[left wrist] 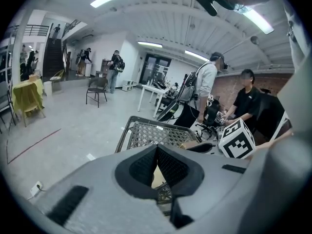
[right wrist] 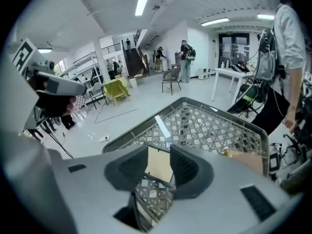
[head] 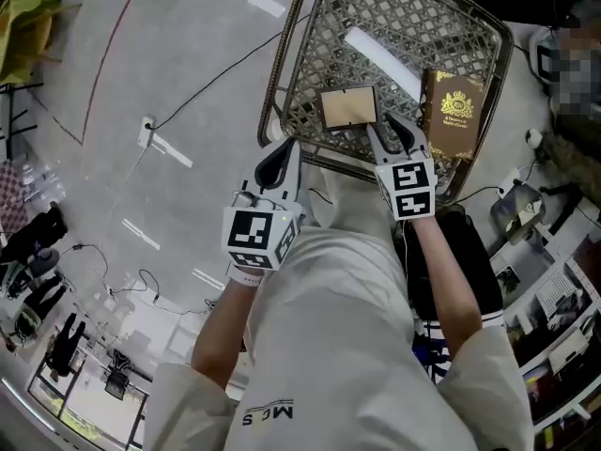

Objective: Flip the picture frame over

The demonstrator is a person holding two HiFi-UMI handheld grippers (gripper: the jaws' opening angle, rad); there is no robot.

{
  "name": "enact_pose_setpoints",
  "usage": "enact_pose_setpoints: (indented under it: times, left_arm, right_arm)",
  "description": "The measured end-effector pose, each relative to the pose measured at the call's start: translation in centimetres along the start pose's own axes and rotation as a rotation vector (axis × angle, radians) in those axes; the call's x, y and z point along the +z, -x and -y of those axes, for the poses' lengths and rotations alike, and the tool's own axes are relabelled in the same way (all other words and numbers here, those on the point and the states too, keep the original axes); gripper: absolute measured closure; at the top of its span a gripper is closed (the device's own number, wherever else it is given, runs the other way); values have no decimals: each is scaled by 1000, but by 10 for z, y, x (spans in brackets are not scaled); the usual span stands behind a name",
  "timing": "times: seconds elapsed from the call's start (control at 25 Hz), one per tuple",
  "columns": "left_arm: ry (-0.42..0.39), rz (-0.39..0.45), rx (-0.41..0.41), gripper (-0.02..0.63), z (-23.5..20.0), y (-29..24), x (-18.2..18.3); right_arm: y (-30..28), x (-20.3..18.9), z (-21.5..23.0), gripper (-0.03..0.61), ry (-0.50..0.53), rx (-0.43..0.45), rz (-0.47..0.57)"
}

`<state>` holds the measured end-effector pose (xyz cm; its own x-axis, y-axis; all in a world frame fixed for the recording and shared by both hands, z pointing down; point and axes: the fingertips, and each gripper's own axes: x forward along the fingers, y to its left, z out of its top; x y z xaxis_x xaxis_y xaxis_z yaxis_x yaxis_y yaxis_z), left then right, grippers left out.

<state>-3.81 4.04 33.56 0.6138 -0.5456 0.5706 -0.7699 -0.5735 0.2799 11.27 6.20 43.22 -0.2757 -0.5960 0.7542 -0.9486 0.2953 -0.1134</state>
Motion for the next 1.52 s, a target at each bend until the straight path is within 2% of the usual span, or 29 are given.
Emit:
enact_pose_setpoints:
  times: [0.28,0.36,0.4,0.68,0.84,0.96,1.12,1.2,1.36,1.52]
  left_arm:
    - [-28,66,-30,589,26,27,36]
    - [-36,94,-39,589,33,35,48]
    - [-33,106,-38,589,35,39,54]
    - [-38,181,-7,589,40,61,89]
    - [-43,231,-11,589,49,73,106]
    - [-65,253,-30,589,61,77,115]
    - [-141,240,-127,589,89,80,122]
    - [-176,236,-146,589,99,83,122]
    - [-220,253,-147,589,111,90,121]
    - [-221,272,-137,589,114,95,120]
  right_arm:
    - [59,36,4,456,-16,-57,106]
    - [75,42,8,517,-29,-83,122]
    - [83,45,10,526,-39,-93,131]
    - [140,86,16,547,-59,-136,268]
    - [172,107,8,548,-36,-112,337]
    - [198,122,0,548,19,-86,385]
    - [226,137,-8,548,97,-78,456]
    - [235,140,-13,548,122,-75,484]
    - [242,134,-18,558,133,-83,518]
    - [243,134,-21,558,109,-81,544]
